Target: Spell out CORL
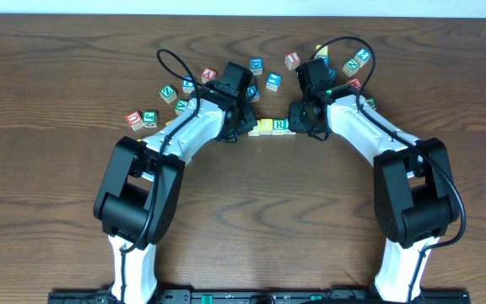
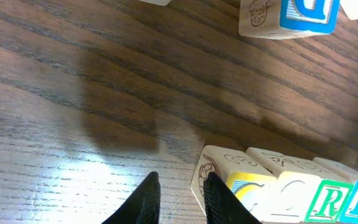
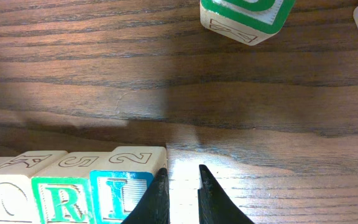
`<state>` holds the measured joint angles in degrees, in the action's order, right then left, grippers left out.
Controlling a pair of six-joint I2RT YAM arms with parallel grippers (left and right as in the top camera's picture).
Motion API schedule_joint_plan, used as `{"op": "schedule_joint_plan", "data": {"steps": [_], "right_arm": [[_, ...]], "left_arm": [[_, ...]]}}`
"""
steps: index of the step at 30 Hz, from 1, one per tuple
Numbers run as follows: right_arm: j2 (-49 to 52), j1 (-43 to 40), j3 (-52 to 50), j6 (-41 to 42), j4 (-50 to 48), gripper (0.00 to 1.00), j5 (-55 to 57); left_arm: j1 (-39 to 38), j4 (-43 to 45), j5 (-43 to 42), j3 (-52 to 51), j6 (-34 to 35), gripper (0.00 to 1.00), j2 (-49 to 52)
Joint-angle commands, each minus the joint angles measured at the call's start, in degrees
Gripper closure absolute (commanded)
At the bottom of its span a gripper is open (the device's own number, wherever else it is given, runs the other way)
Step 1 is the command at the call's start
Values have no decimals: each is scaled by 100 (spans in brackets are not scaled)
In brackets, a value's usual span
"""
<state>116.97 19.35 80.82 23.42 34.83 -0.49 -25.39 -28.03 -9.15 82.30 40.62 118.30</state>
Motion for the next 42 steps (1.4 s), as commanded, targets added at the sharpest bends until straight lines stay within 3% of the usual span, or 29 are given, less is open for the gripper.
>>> {"op": "schedule_joint_plan", "data": {"steps": [1,6,16,27,42], "right_arm": [[-35,-63,22,9,-15,88,-52],[-293,-164,24,-37,46,88,-52],[-341,-162,302,-262,26,90,-52],[-280,190,833,-205,-651,97,-354],[522,599,833,-26,-1364,97,-361]], "left_arm": [[39,4,-37,-55,-374,75,-26],[162,-20,236,-55,-507,75,-284],[271,-350,940,-42,-1397,75,-994],[1449,-1003,1200,-33,-1493,75,-2505],[2024,-1545,1200,-35,-1493,75,-2581]]}}
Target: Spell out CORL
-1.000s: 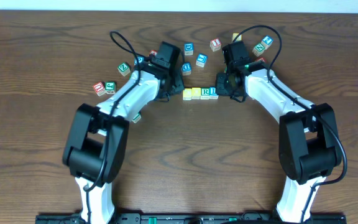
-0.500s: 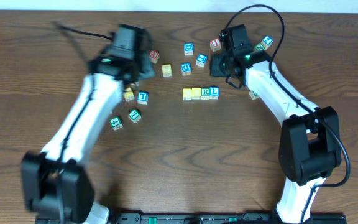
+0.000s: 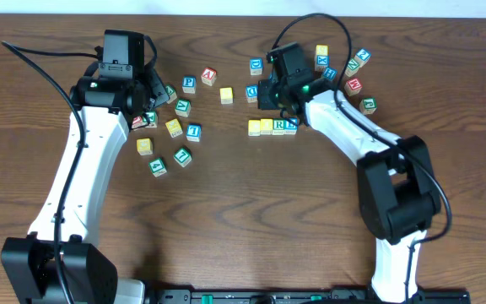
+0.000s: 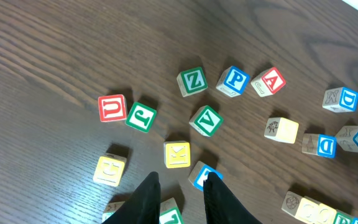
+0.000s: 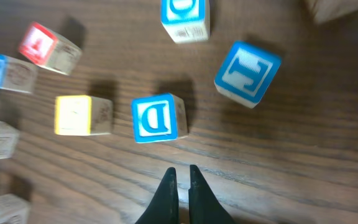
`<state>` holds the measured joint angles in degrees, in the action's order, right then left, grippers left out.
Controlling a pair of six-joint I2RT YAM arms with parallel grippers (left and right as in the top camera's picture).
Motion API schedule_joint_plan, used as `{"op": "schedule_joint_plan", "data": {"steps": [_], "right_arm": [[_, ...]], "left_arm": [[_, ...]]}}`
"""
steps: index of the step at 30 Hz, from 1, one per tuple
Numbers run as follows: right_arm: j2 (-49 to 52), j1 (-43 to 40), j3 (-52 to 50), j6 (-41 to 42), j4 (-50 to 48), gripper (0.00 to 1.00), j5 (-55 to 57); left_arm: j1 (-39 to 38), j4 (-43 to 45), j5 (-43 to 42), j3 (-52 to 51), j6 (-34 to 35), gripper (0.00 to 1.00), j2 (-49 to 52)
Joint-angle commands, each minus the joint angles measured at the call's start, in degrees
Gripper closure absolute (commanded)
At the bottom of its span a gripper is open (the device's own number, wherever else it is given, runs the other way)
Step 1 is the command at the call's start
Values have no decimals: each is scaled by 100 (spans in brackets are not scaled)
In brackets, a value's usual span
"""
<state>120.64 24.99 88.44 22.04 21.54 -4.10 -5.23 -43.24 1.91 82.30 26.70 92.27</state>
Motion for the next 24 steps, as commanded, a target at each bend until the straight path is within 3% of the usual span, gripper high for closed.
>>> {"op": "schedule_joint_plan", "data": {"steps": [1,24], "right_arm": [[190,46,70,109,-35,98,0],[367,264,68,107,361,99,7]], "left_arm": [[9,-24,94,-35,-98,75,22],[9,-22,94,-35,-98,76,22]]}}
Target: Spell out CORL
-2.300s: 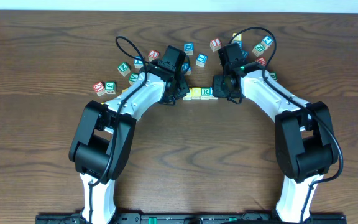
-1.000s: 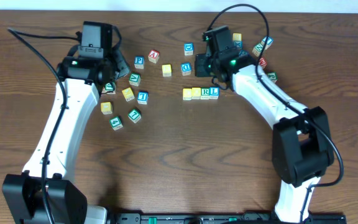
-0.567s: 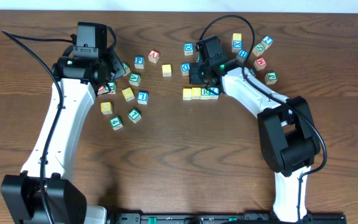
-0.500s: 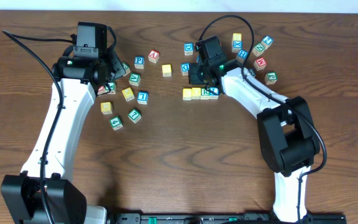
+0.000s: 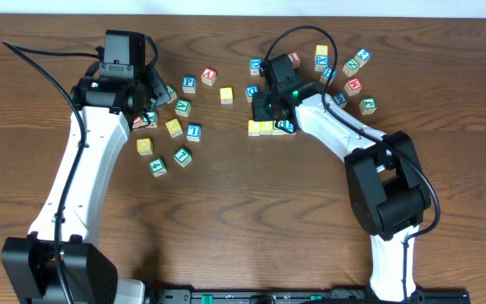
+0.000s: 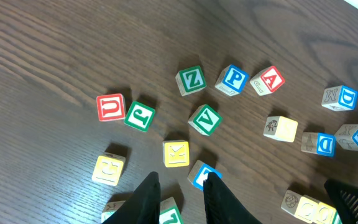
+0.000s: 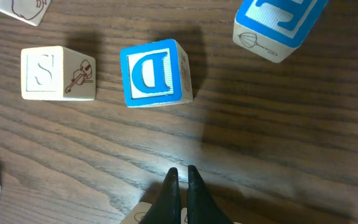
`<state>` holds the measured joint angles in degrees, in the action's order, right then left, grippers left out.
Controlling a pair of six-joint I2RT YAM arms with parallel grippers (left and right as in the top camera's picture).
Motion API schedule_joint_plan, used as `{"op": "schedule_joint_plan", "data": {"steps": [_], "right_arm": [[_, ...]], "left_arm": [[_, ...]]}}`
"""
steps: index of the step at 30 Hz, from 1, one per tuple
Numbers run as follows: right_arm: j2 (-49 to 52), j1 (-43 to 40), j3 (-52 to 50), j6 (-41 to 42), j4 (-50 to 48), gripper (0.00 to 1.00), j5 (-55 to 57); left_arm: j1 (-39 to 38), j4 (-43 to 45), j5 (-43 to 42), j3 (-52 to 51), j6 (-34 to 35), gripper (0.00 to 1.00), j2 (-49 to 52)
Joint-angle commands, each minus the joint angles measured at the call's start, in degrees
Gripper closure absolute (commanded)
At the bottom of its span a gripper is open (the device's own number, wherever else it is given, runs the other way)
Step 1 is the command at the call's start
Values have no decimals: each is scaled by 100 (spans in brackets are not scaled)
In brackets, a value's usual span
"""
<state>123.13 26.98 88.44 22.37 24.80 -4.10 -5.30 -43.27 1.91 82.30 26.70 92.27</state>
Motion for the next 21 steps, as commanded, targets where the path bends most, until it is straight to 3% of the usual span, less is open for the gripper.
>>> {"op": "schedule_joint_plan", "data": {"steps": [1,21], "right_arm": [[118,79,68,74,66,99,7],[118,118,68,181,203,99,160]], "left_arm": [[15,-20,94,-35,-98,75,22],[15,-2,94,-35,-96,75,22]]}}
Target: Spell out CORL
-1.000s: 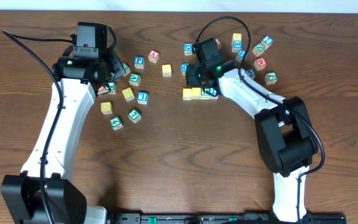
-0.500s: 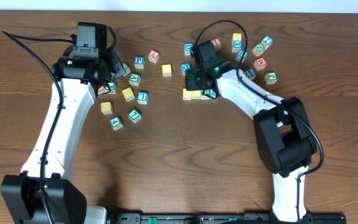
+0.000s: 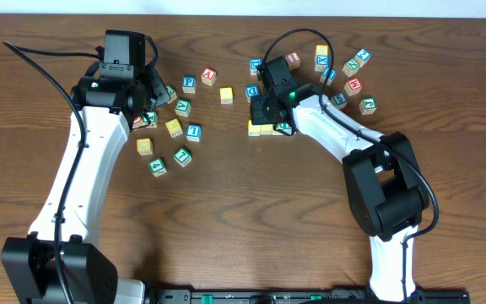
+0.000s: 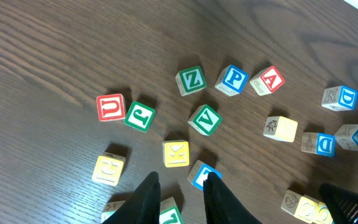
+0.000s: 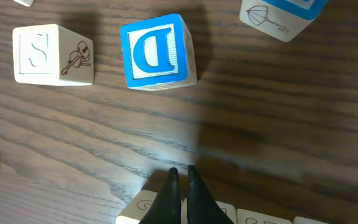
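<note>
Four blocks stand in a row (image 3: 271, 128) at the table's middle; the overhead shows a yellow block on its left and green R and blue L on its right. My right gripper (image 3: 260, 116) is shut, its tips (image 5: 180, 173) low over the far edge of the row's left blocks (image 5: 143, 208), with nothing held. In the left wrist view the row's left end (image 4: 300, 205) shows at the bottom right. My left gripper (image 3: 148, 95) hangs open and high over the left cluster, its fingers (image 4: 148, 199) empty.
A blue D block (image 5: 157, 50) and a pale S block (image 5: 53, 55) lie just behind the row. Loose blocks lie left, such as U (image 4: 111, 107), Z (image 4: 191, 80), P (image 4: 232, 79), K (image 4: 176, 154). More blocks sit at the back right (image 3: 354, 74).
My right gripper, still shut, has moved a little nearer the row, so the D block sits higher in its view and the row's tops show more. The left arm has not moved.
First both grippers were low at the row's two ends, the left by C, the right by L, each slightly open. Then the left was high over the left cluster and the right was shut behind the row near D. The right has since come down to the row's far edge.
</note>
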`<state>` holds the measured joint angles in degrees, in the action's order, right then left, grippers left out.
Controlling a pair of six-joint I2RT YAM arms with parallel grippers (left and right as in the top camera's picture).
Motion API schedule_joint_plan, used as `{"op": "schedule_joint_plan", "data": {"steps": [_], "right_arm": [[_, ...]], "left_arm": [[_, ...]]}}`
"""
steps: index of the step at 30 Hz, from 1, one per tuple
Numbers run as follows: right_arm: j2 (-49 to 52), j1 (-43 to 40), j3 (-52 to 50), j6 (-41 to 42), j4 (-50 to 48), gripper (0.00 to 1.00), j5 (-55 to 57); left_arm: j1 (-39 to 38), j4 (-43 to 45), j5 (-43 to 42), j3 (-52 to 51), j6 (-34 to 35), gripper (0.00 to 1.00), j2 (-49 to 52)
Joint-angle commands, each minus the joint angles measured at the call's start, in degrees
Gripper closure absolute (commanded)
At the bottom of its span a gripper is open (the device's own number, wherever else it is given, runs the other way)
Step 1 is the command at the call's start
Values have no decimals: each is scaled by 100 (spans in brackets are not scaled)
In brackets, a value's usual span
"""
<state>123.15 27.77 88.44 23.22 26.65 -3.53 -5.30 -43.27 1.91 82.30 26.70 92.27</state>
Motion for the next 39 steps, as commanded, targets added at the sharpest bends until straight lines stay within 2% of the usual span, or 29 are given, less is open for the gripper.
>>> {"op": "schedule_joint_plan", "data": {"steps": [1,39], "right_arm": [[116,39,68,101,33,99,103],[116,42,68,205,256,99,52]], "left_arm": [[15,7,94,-35,-94,75,22],[15,74,92,-35,-7,75,22]]}}
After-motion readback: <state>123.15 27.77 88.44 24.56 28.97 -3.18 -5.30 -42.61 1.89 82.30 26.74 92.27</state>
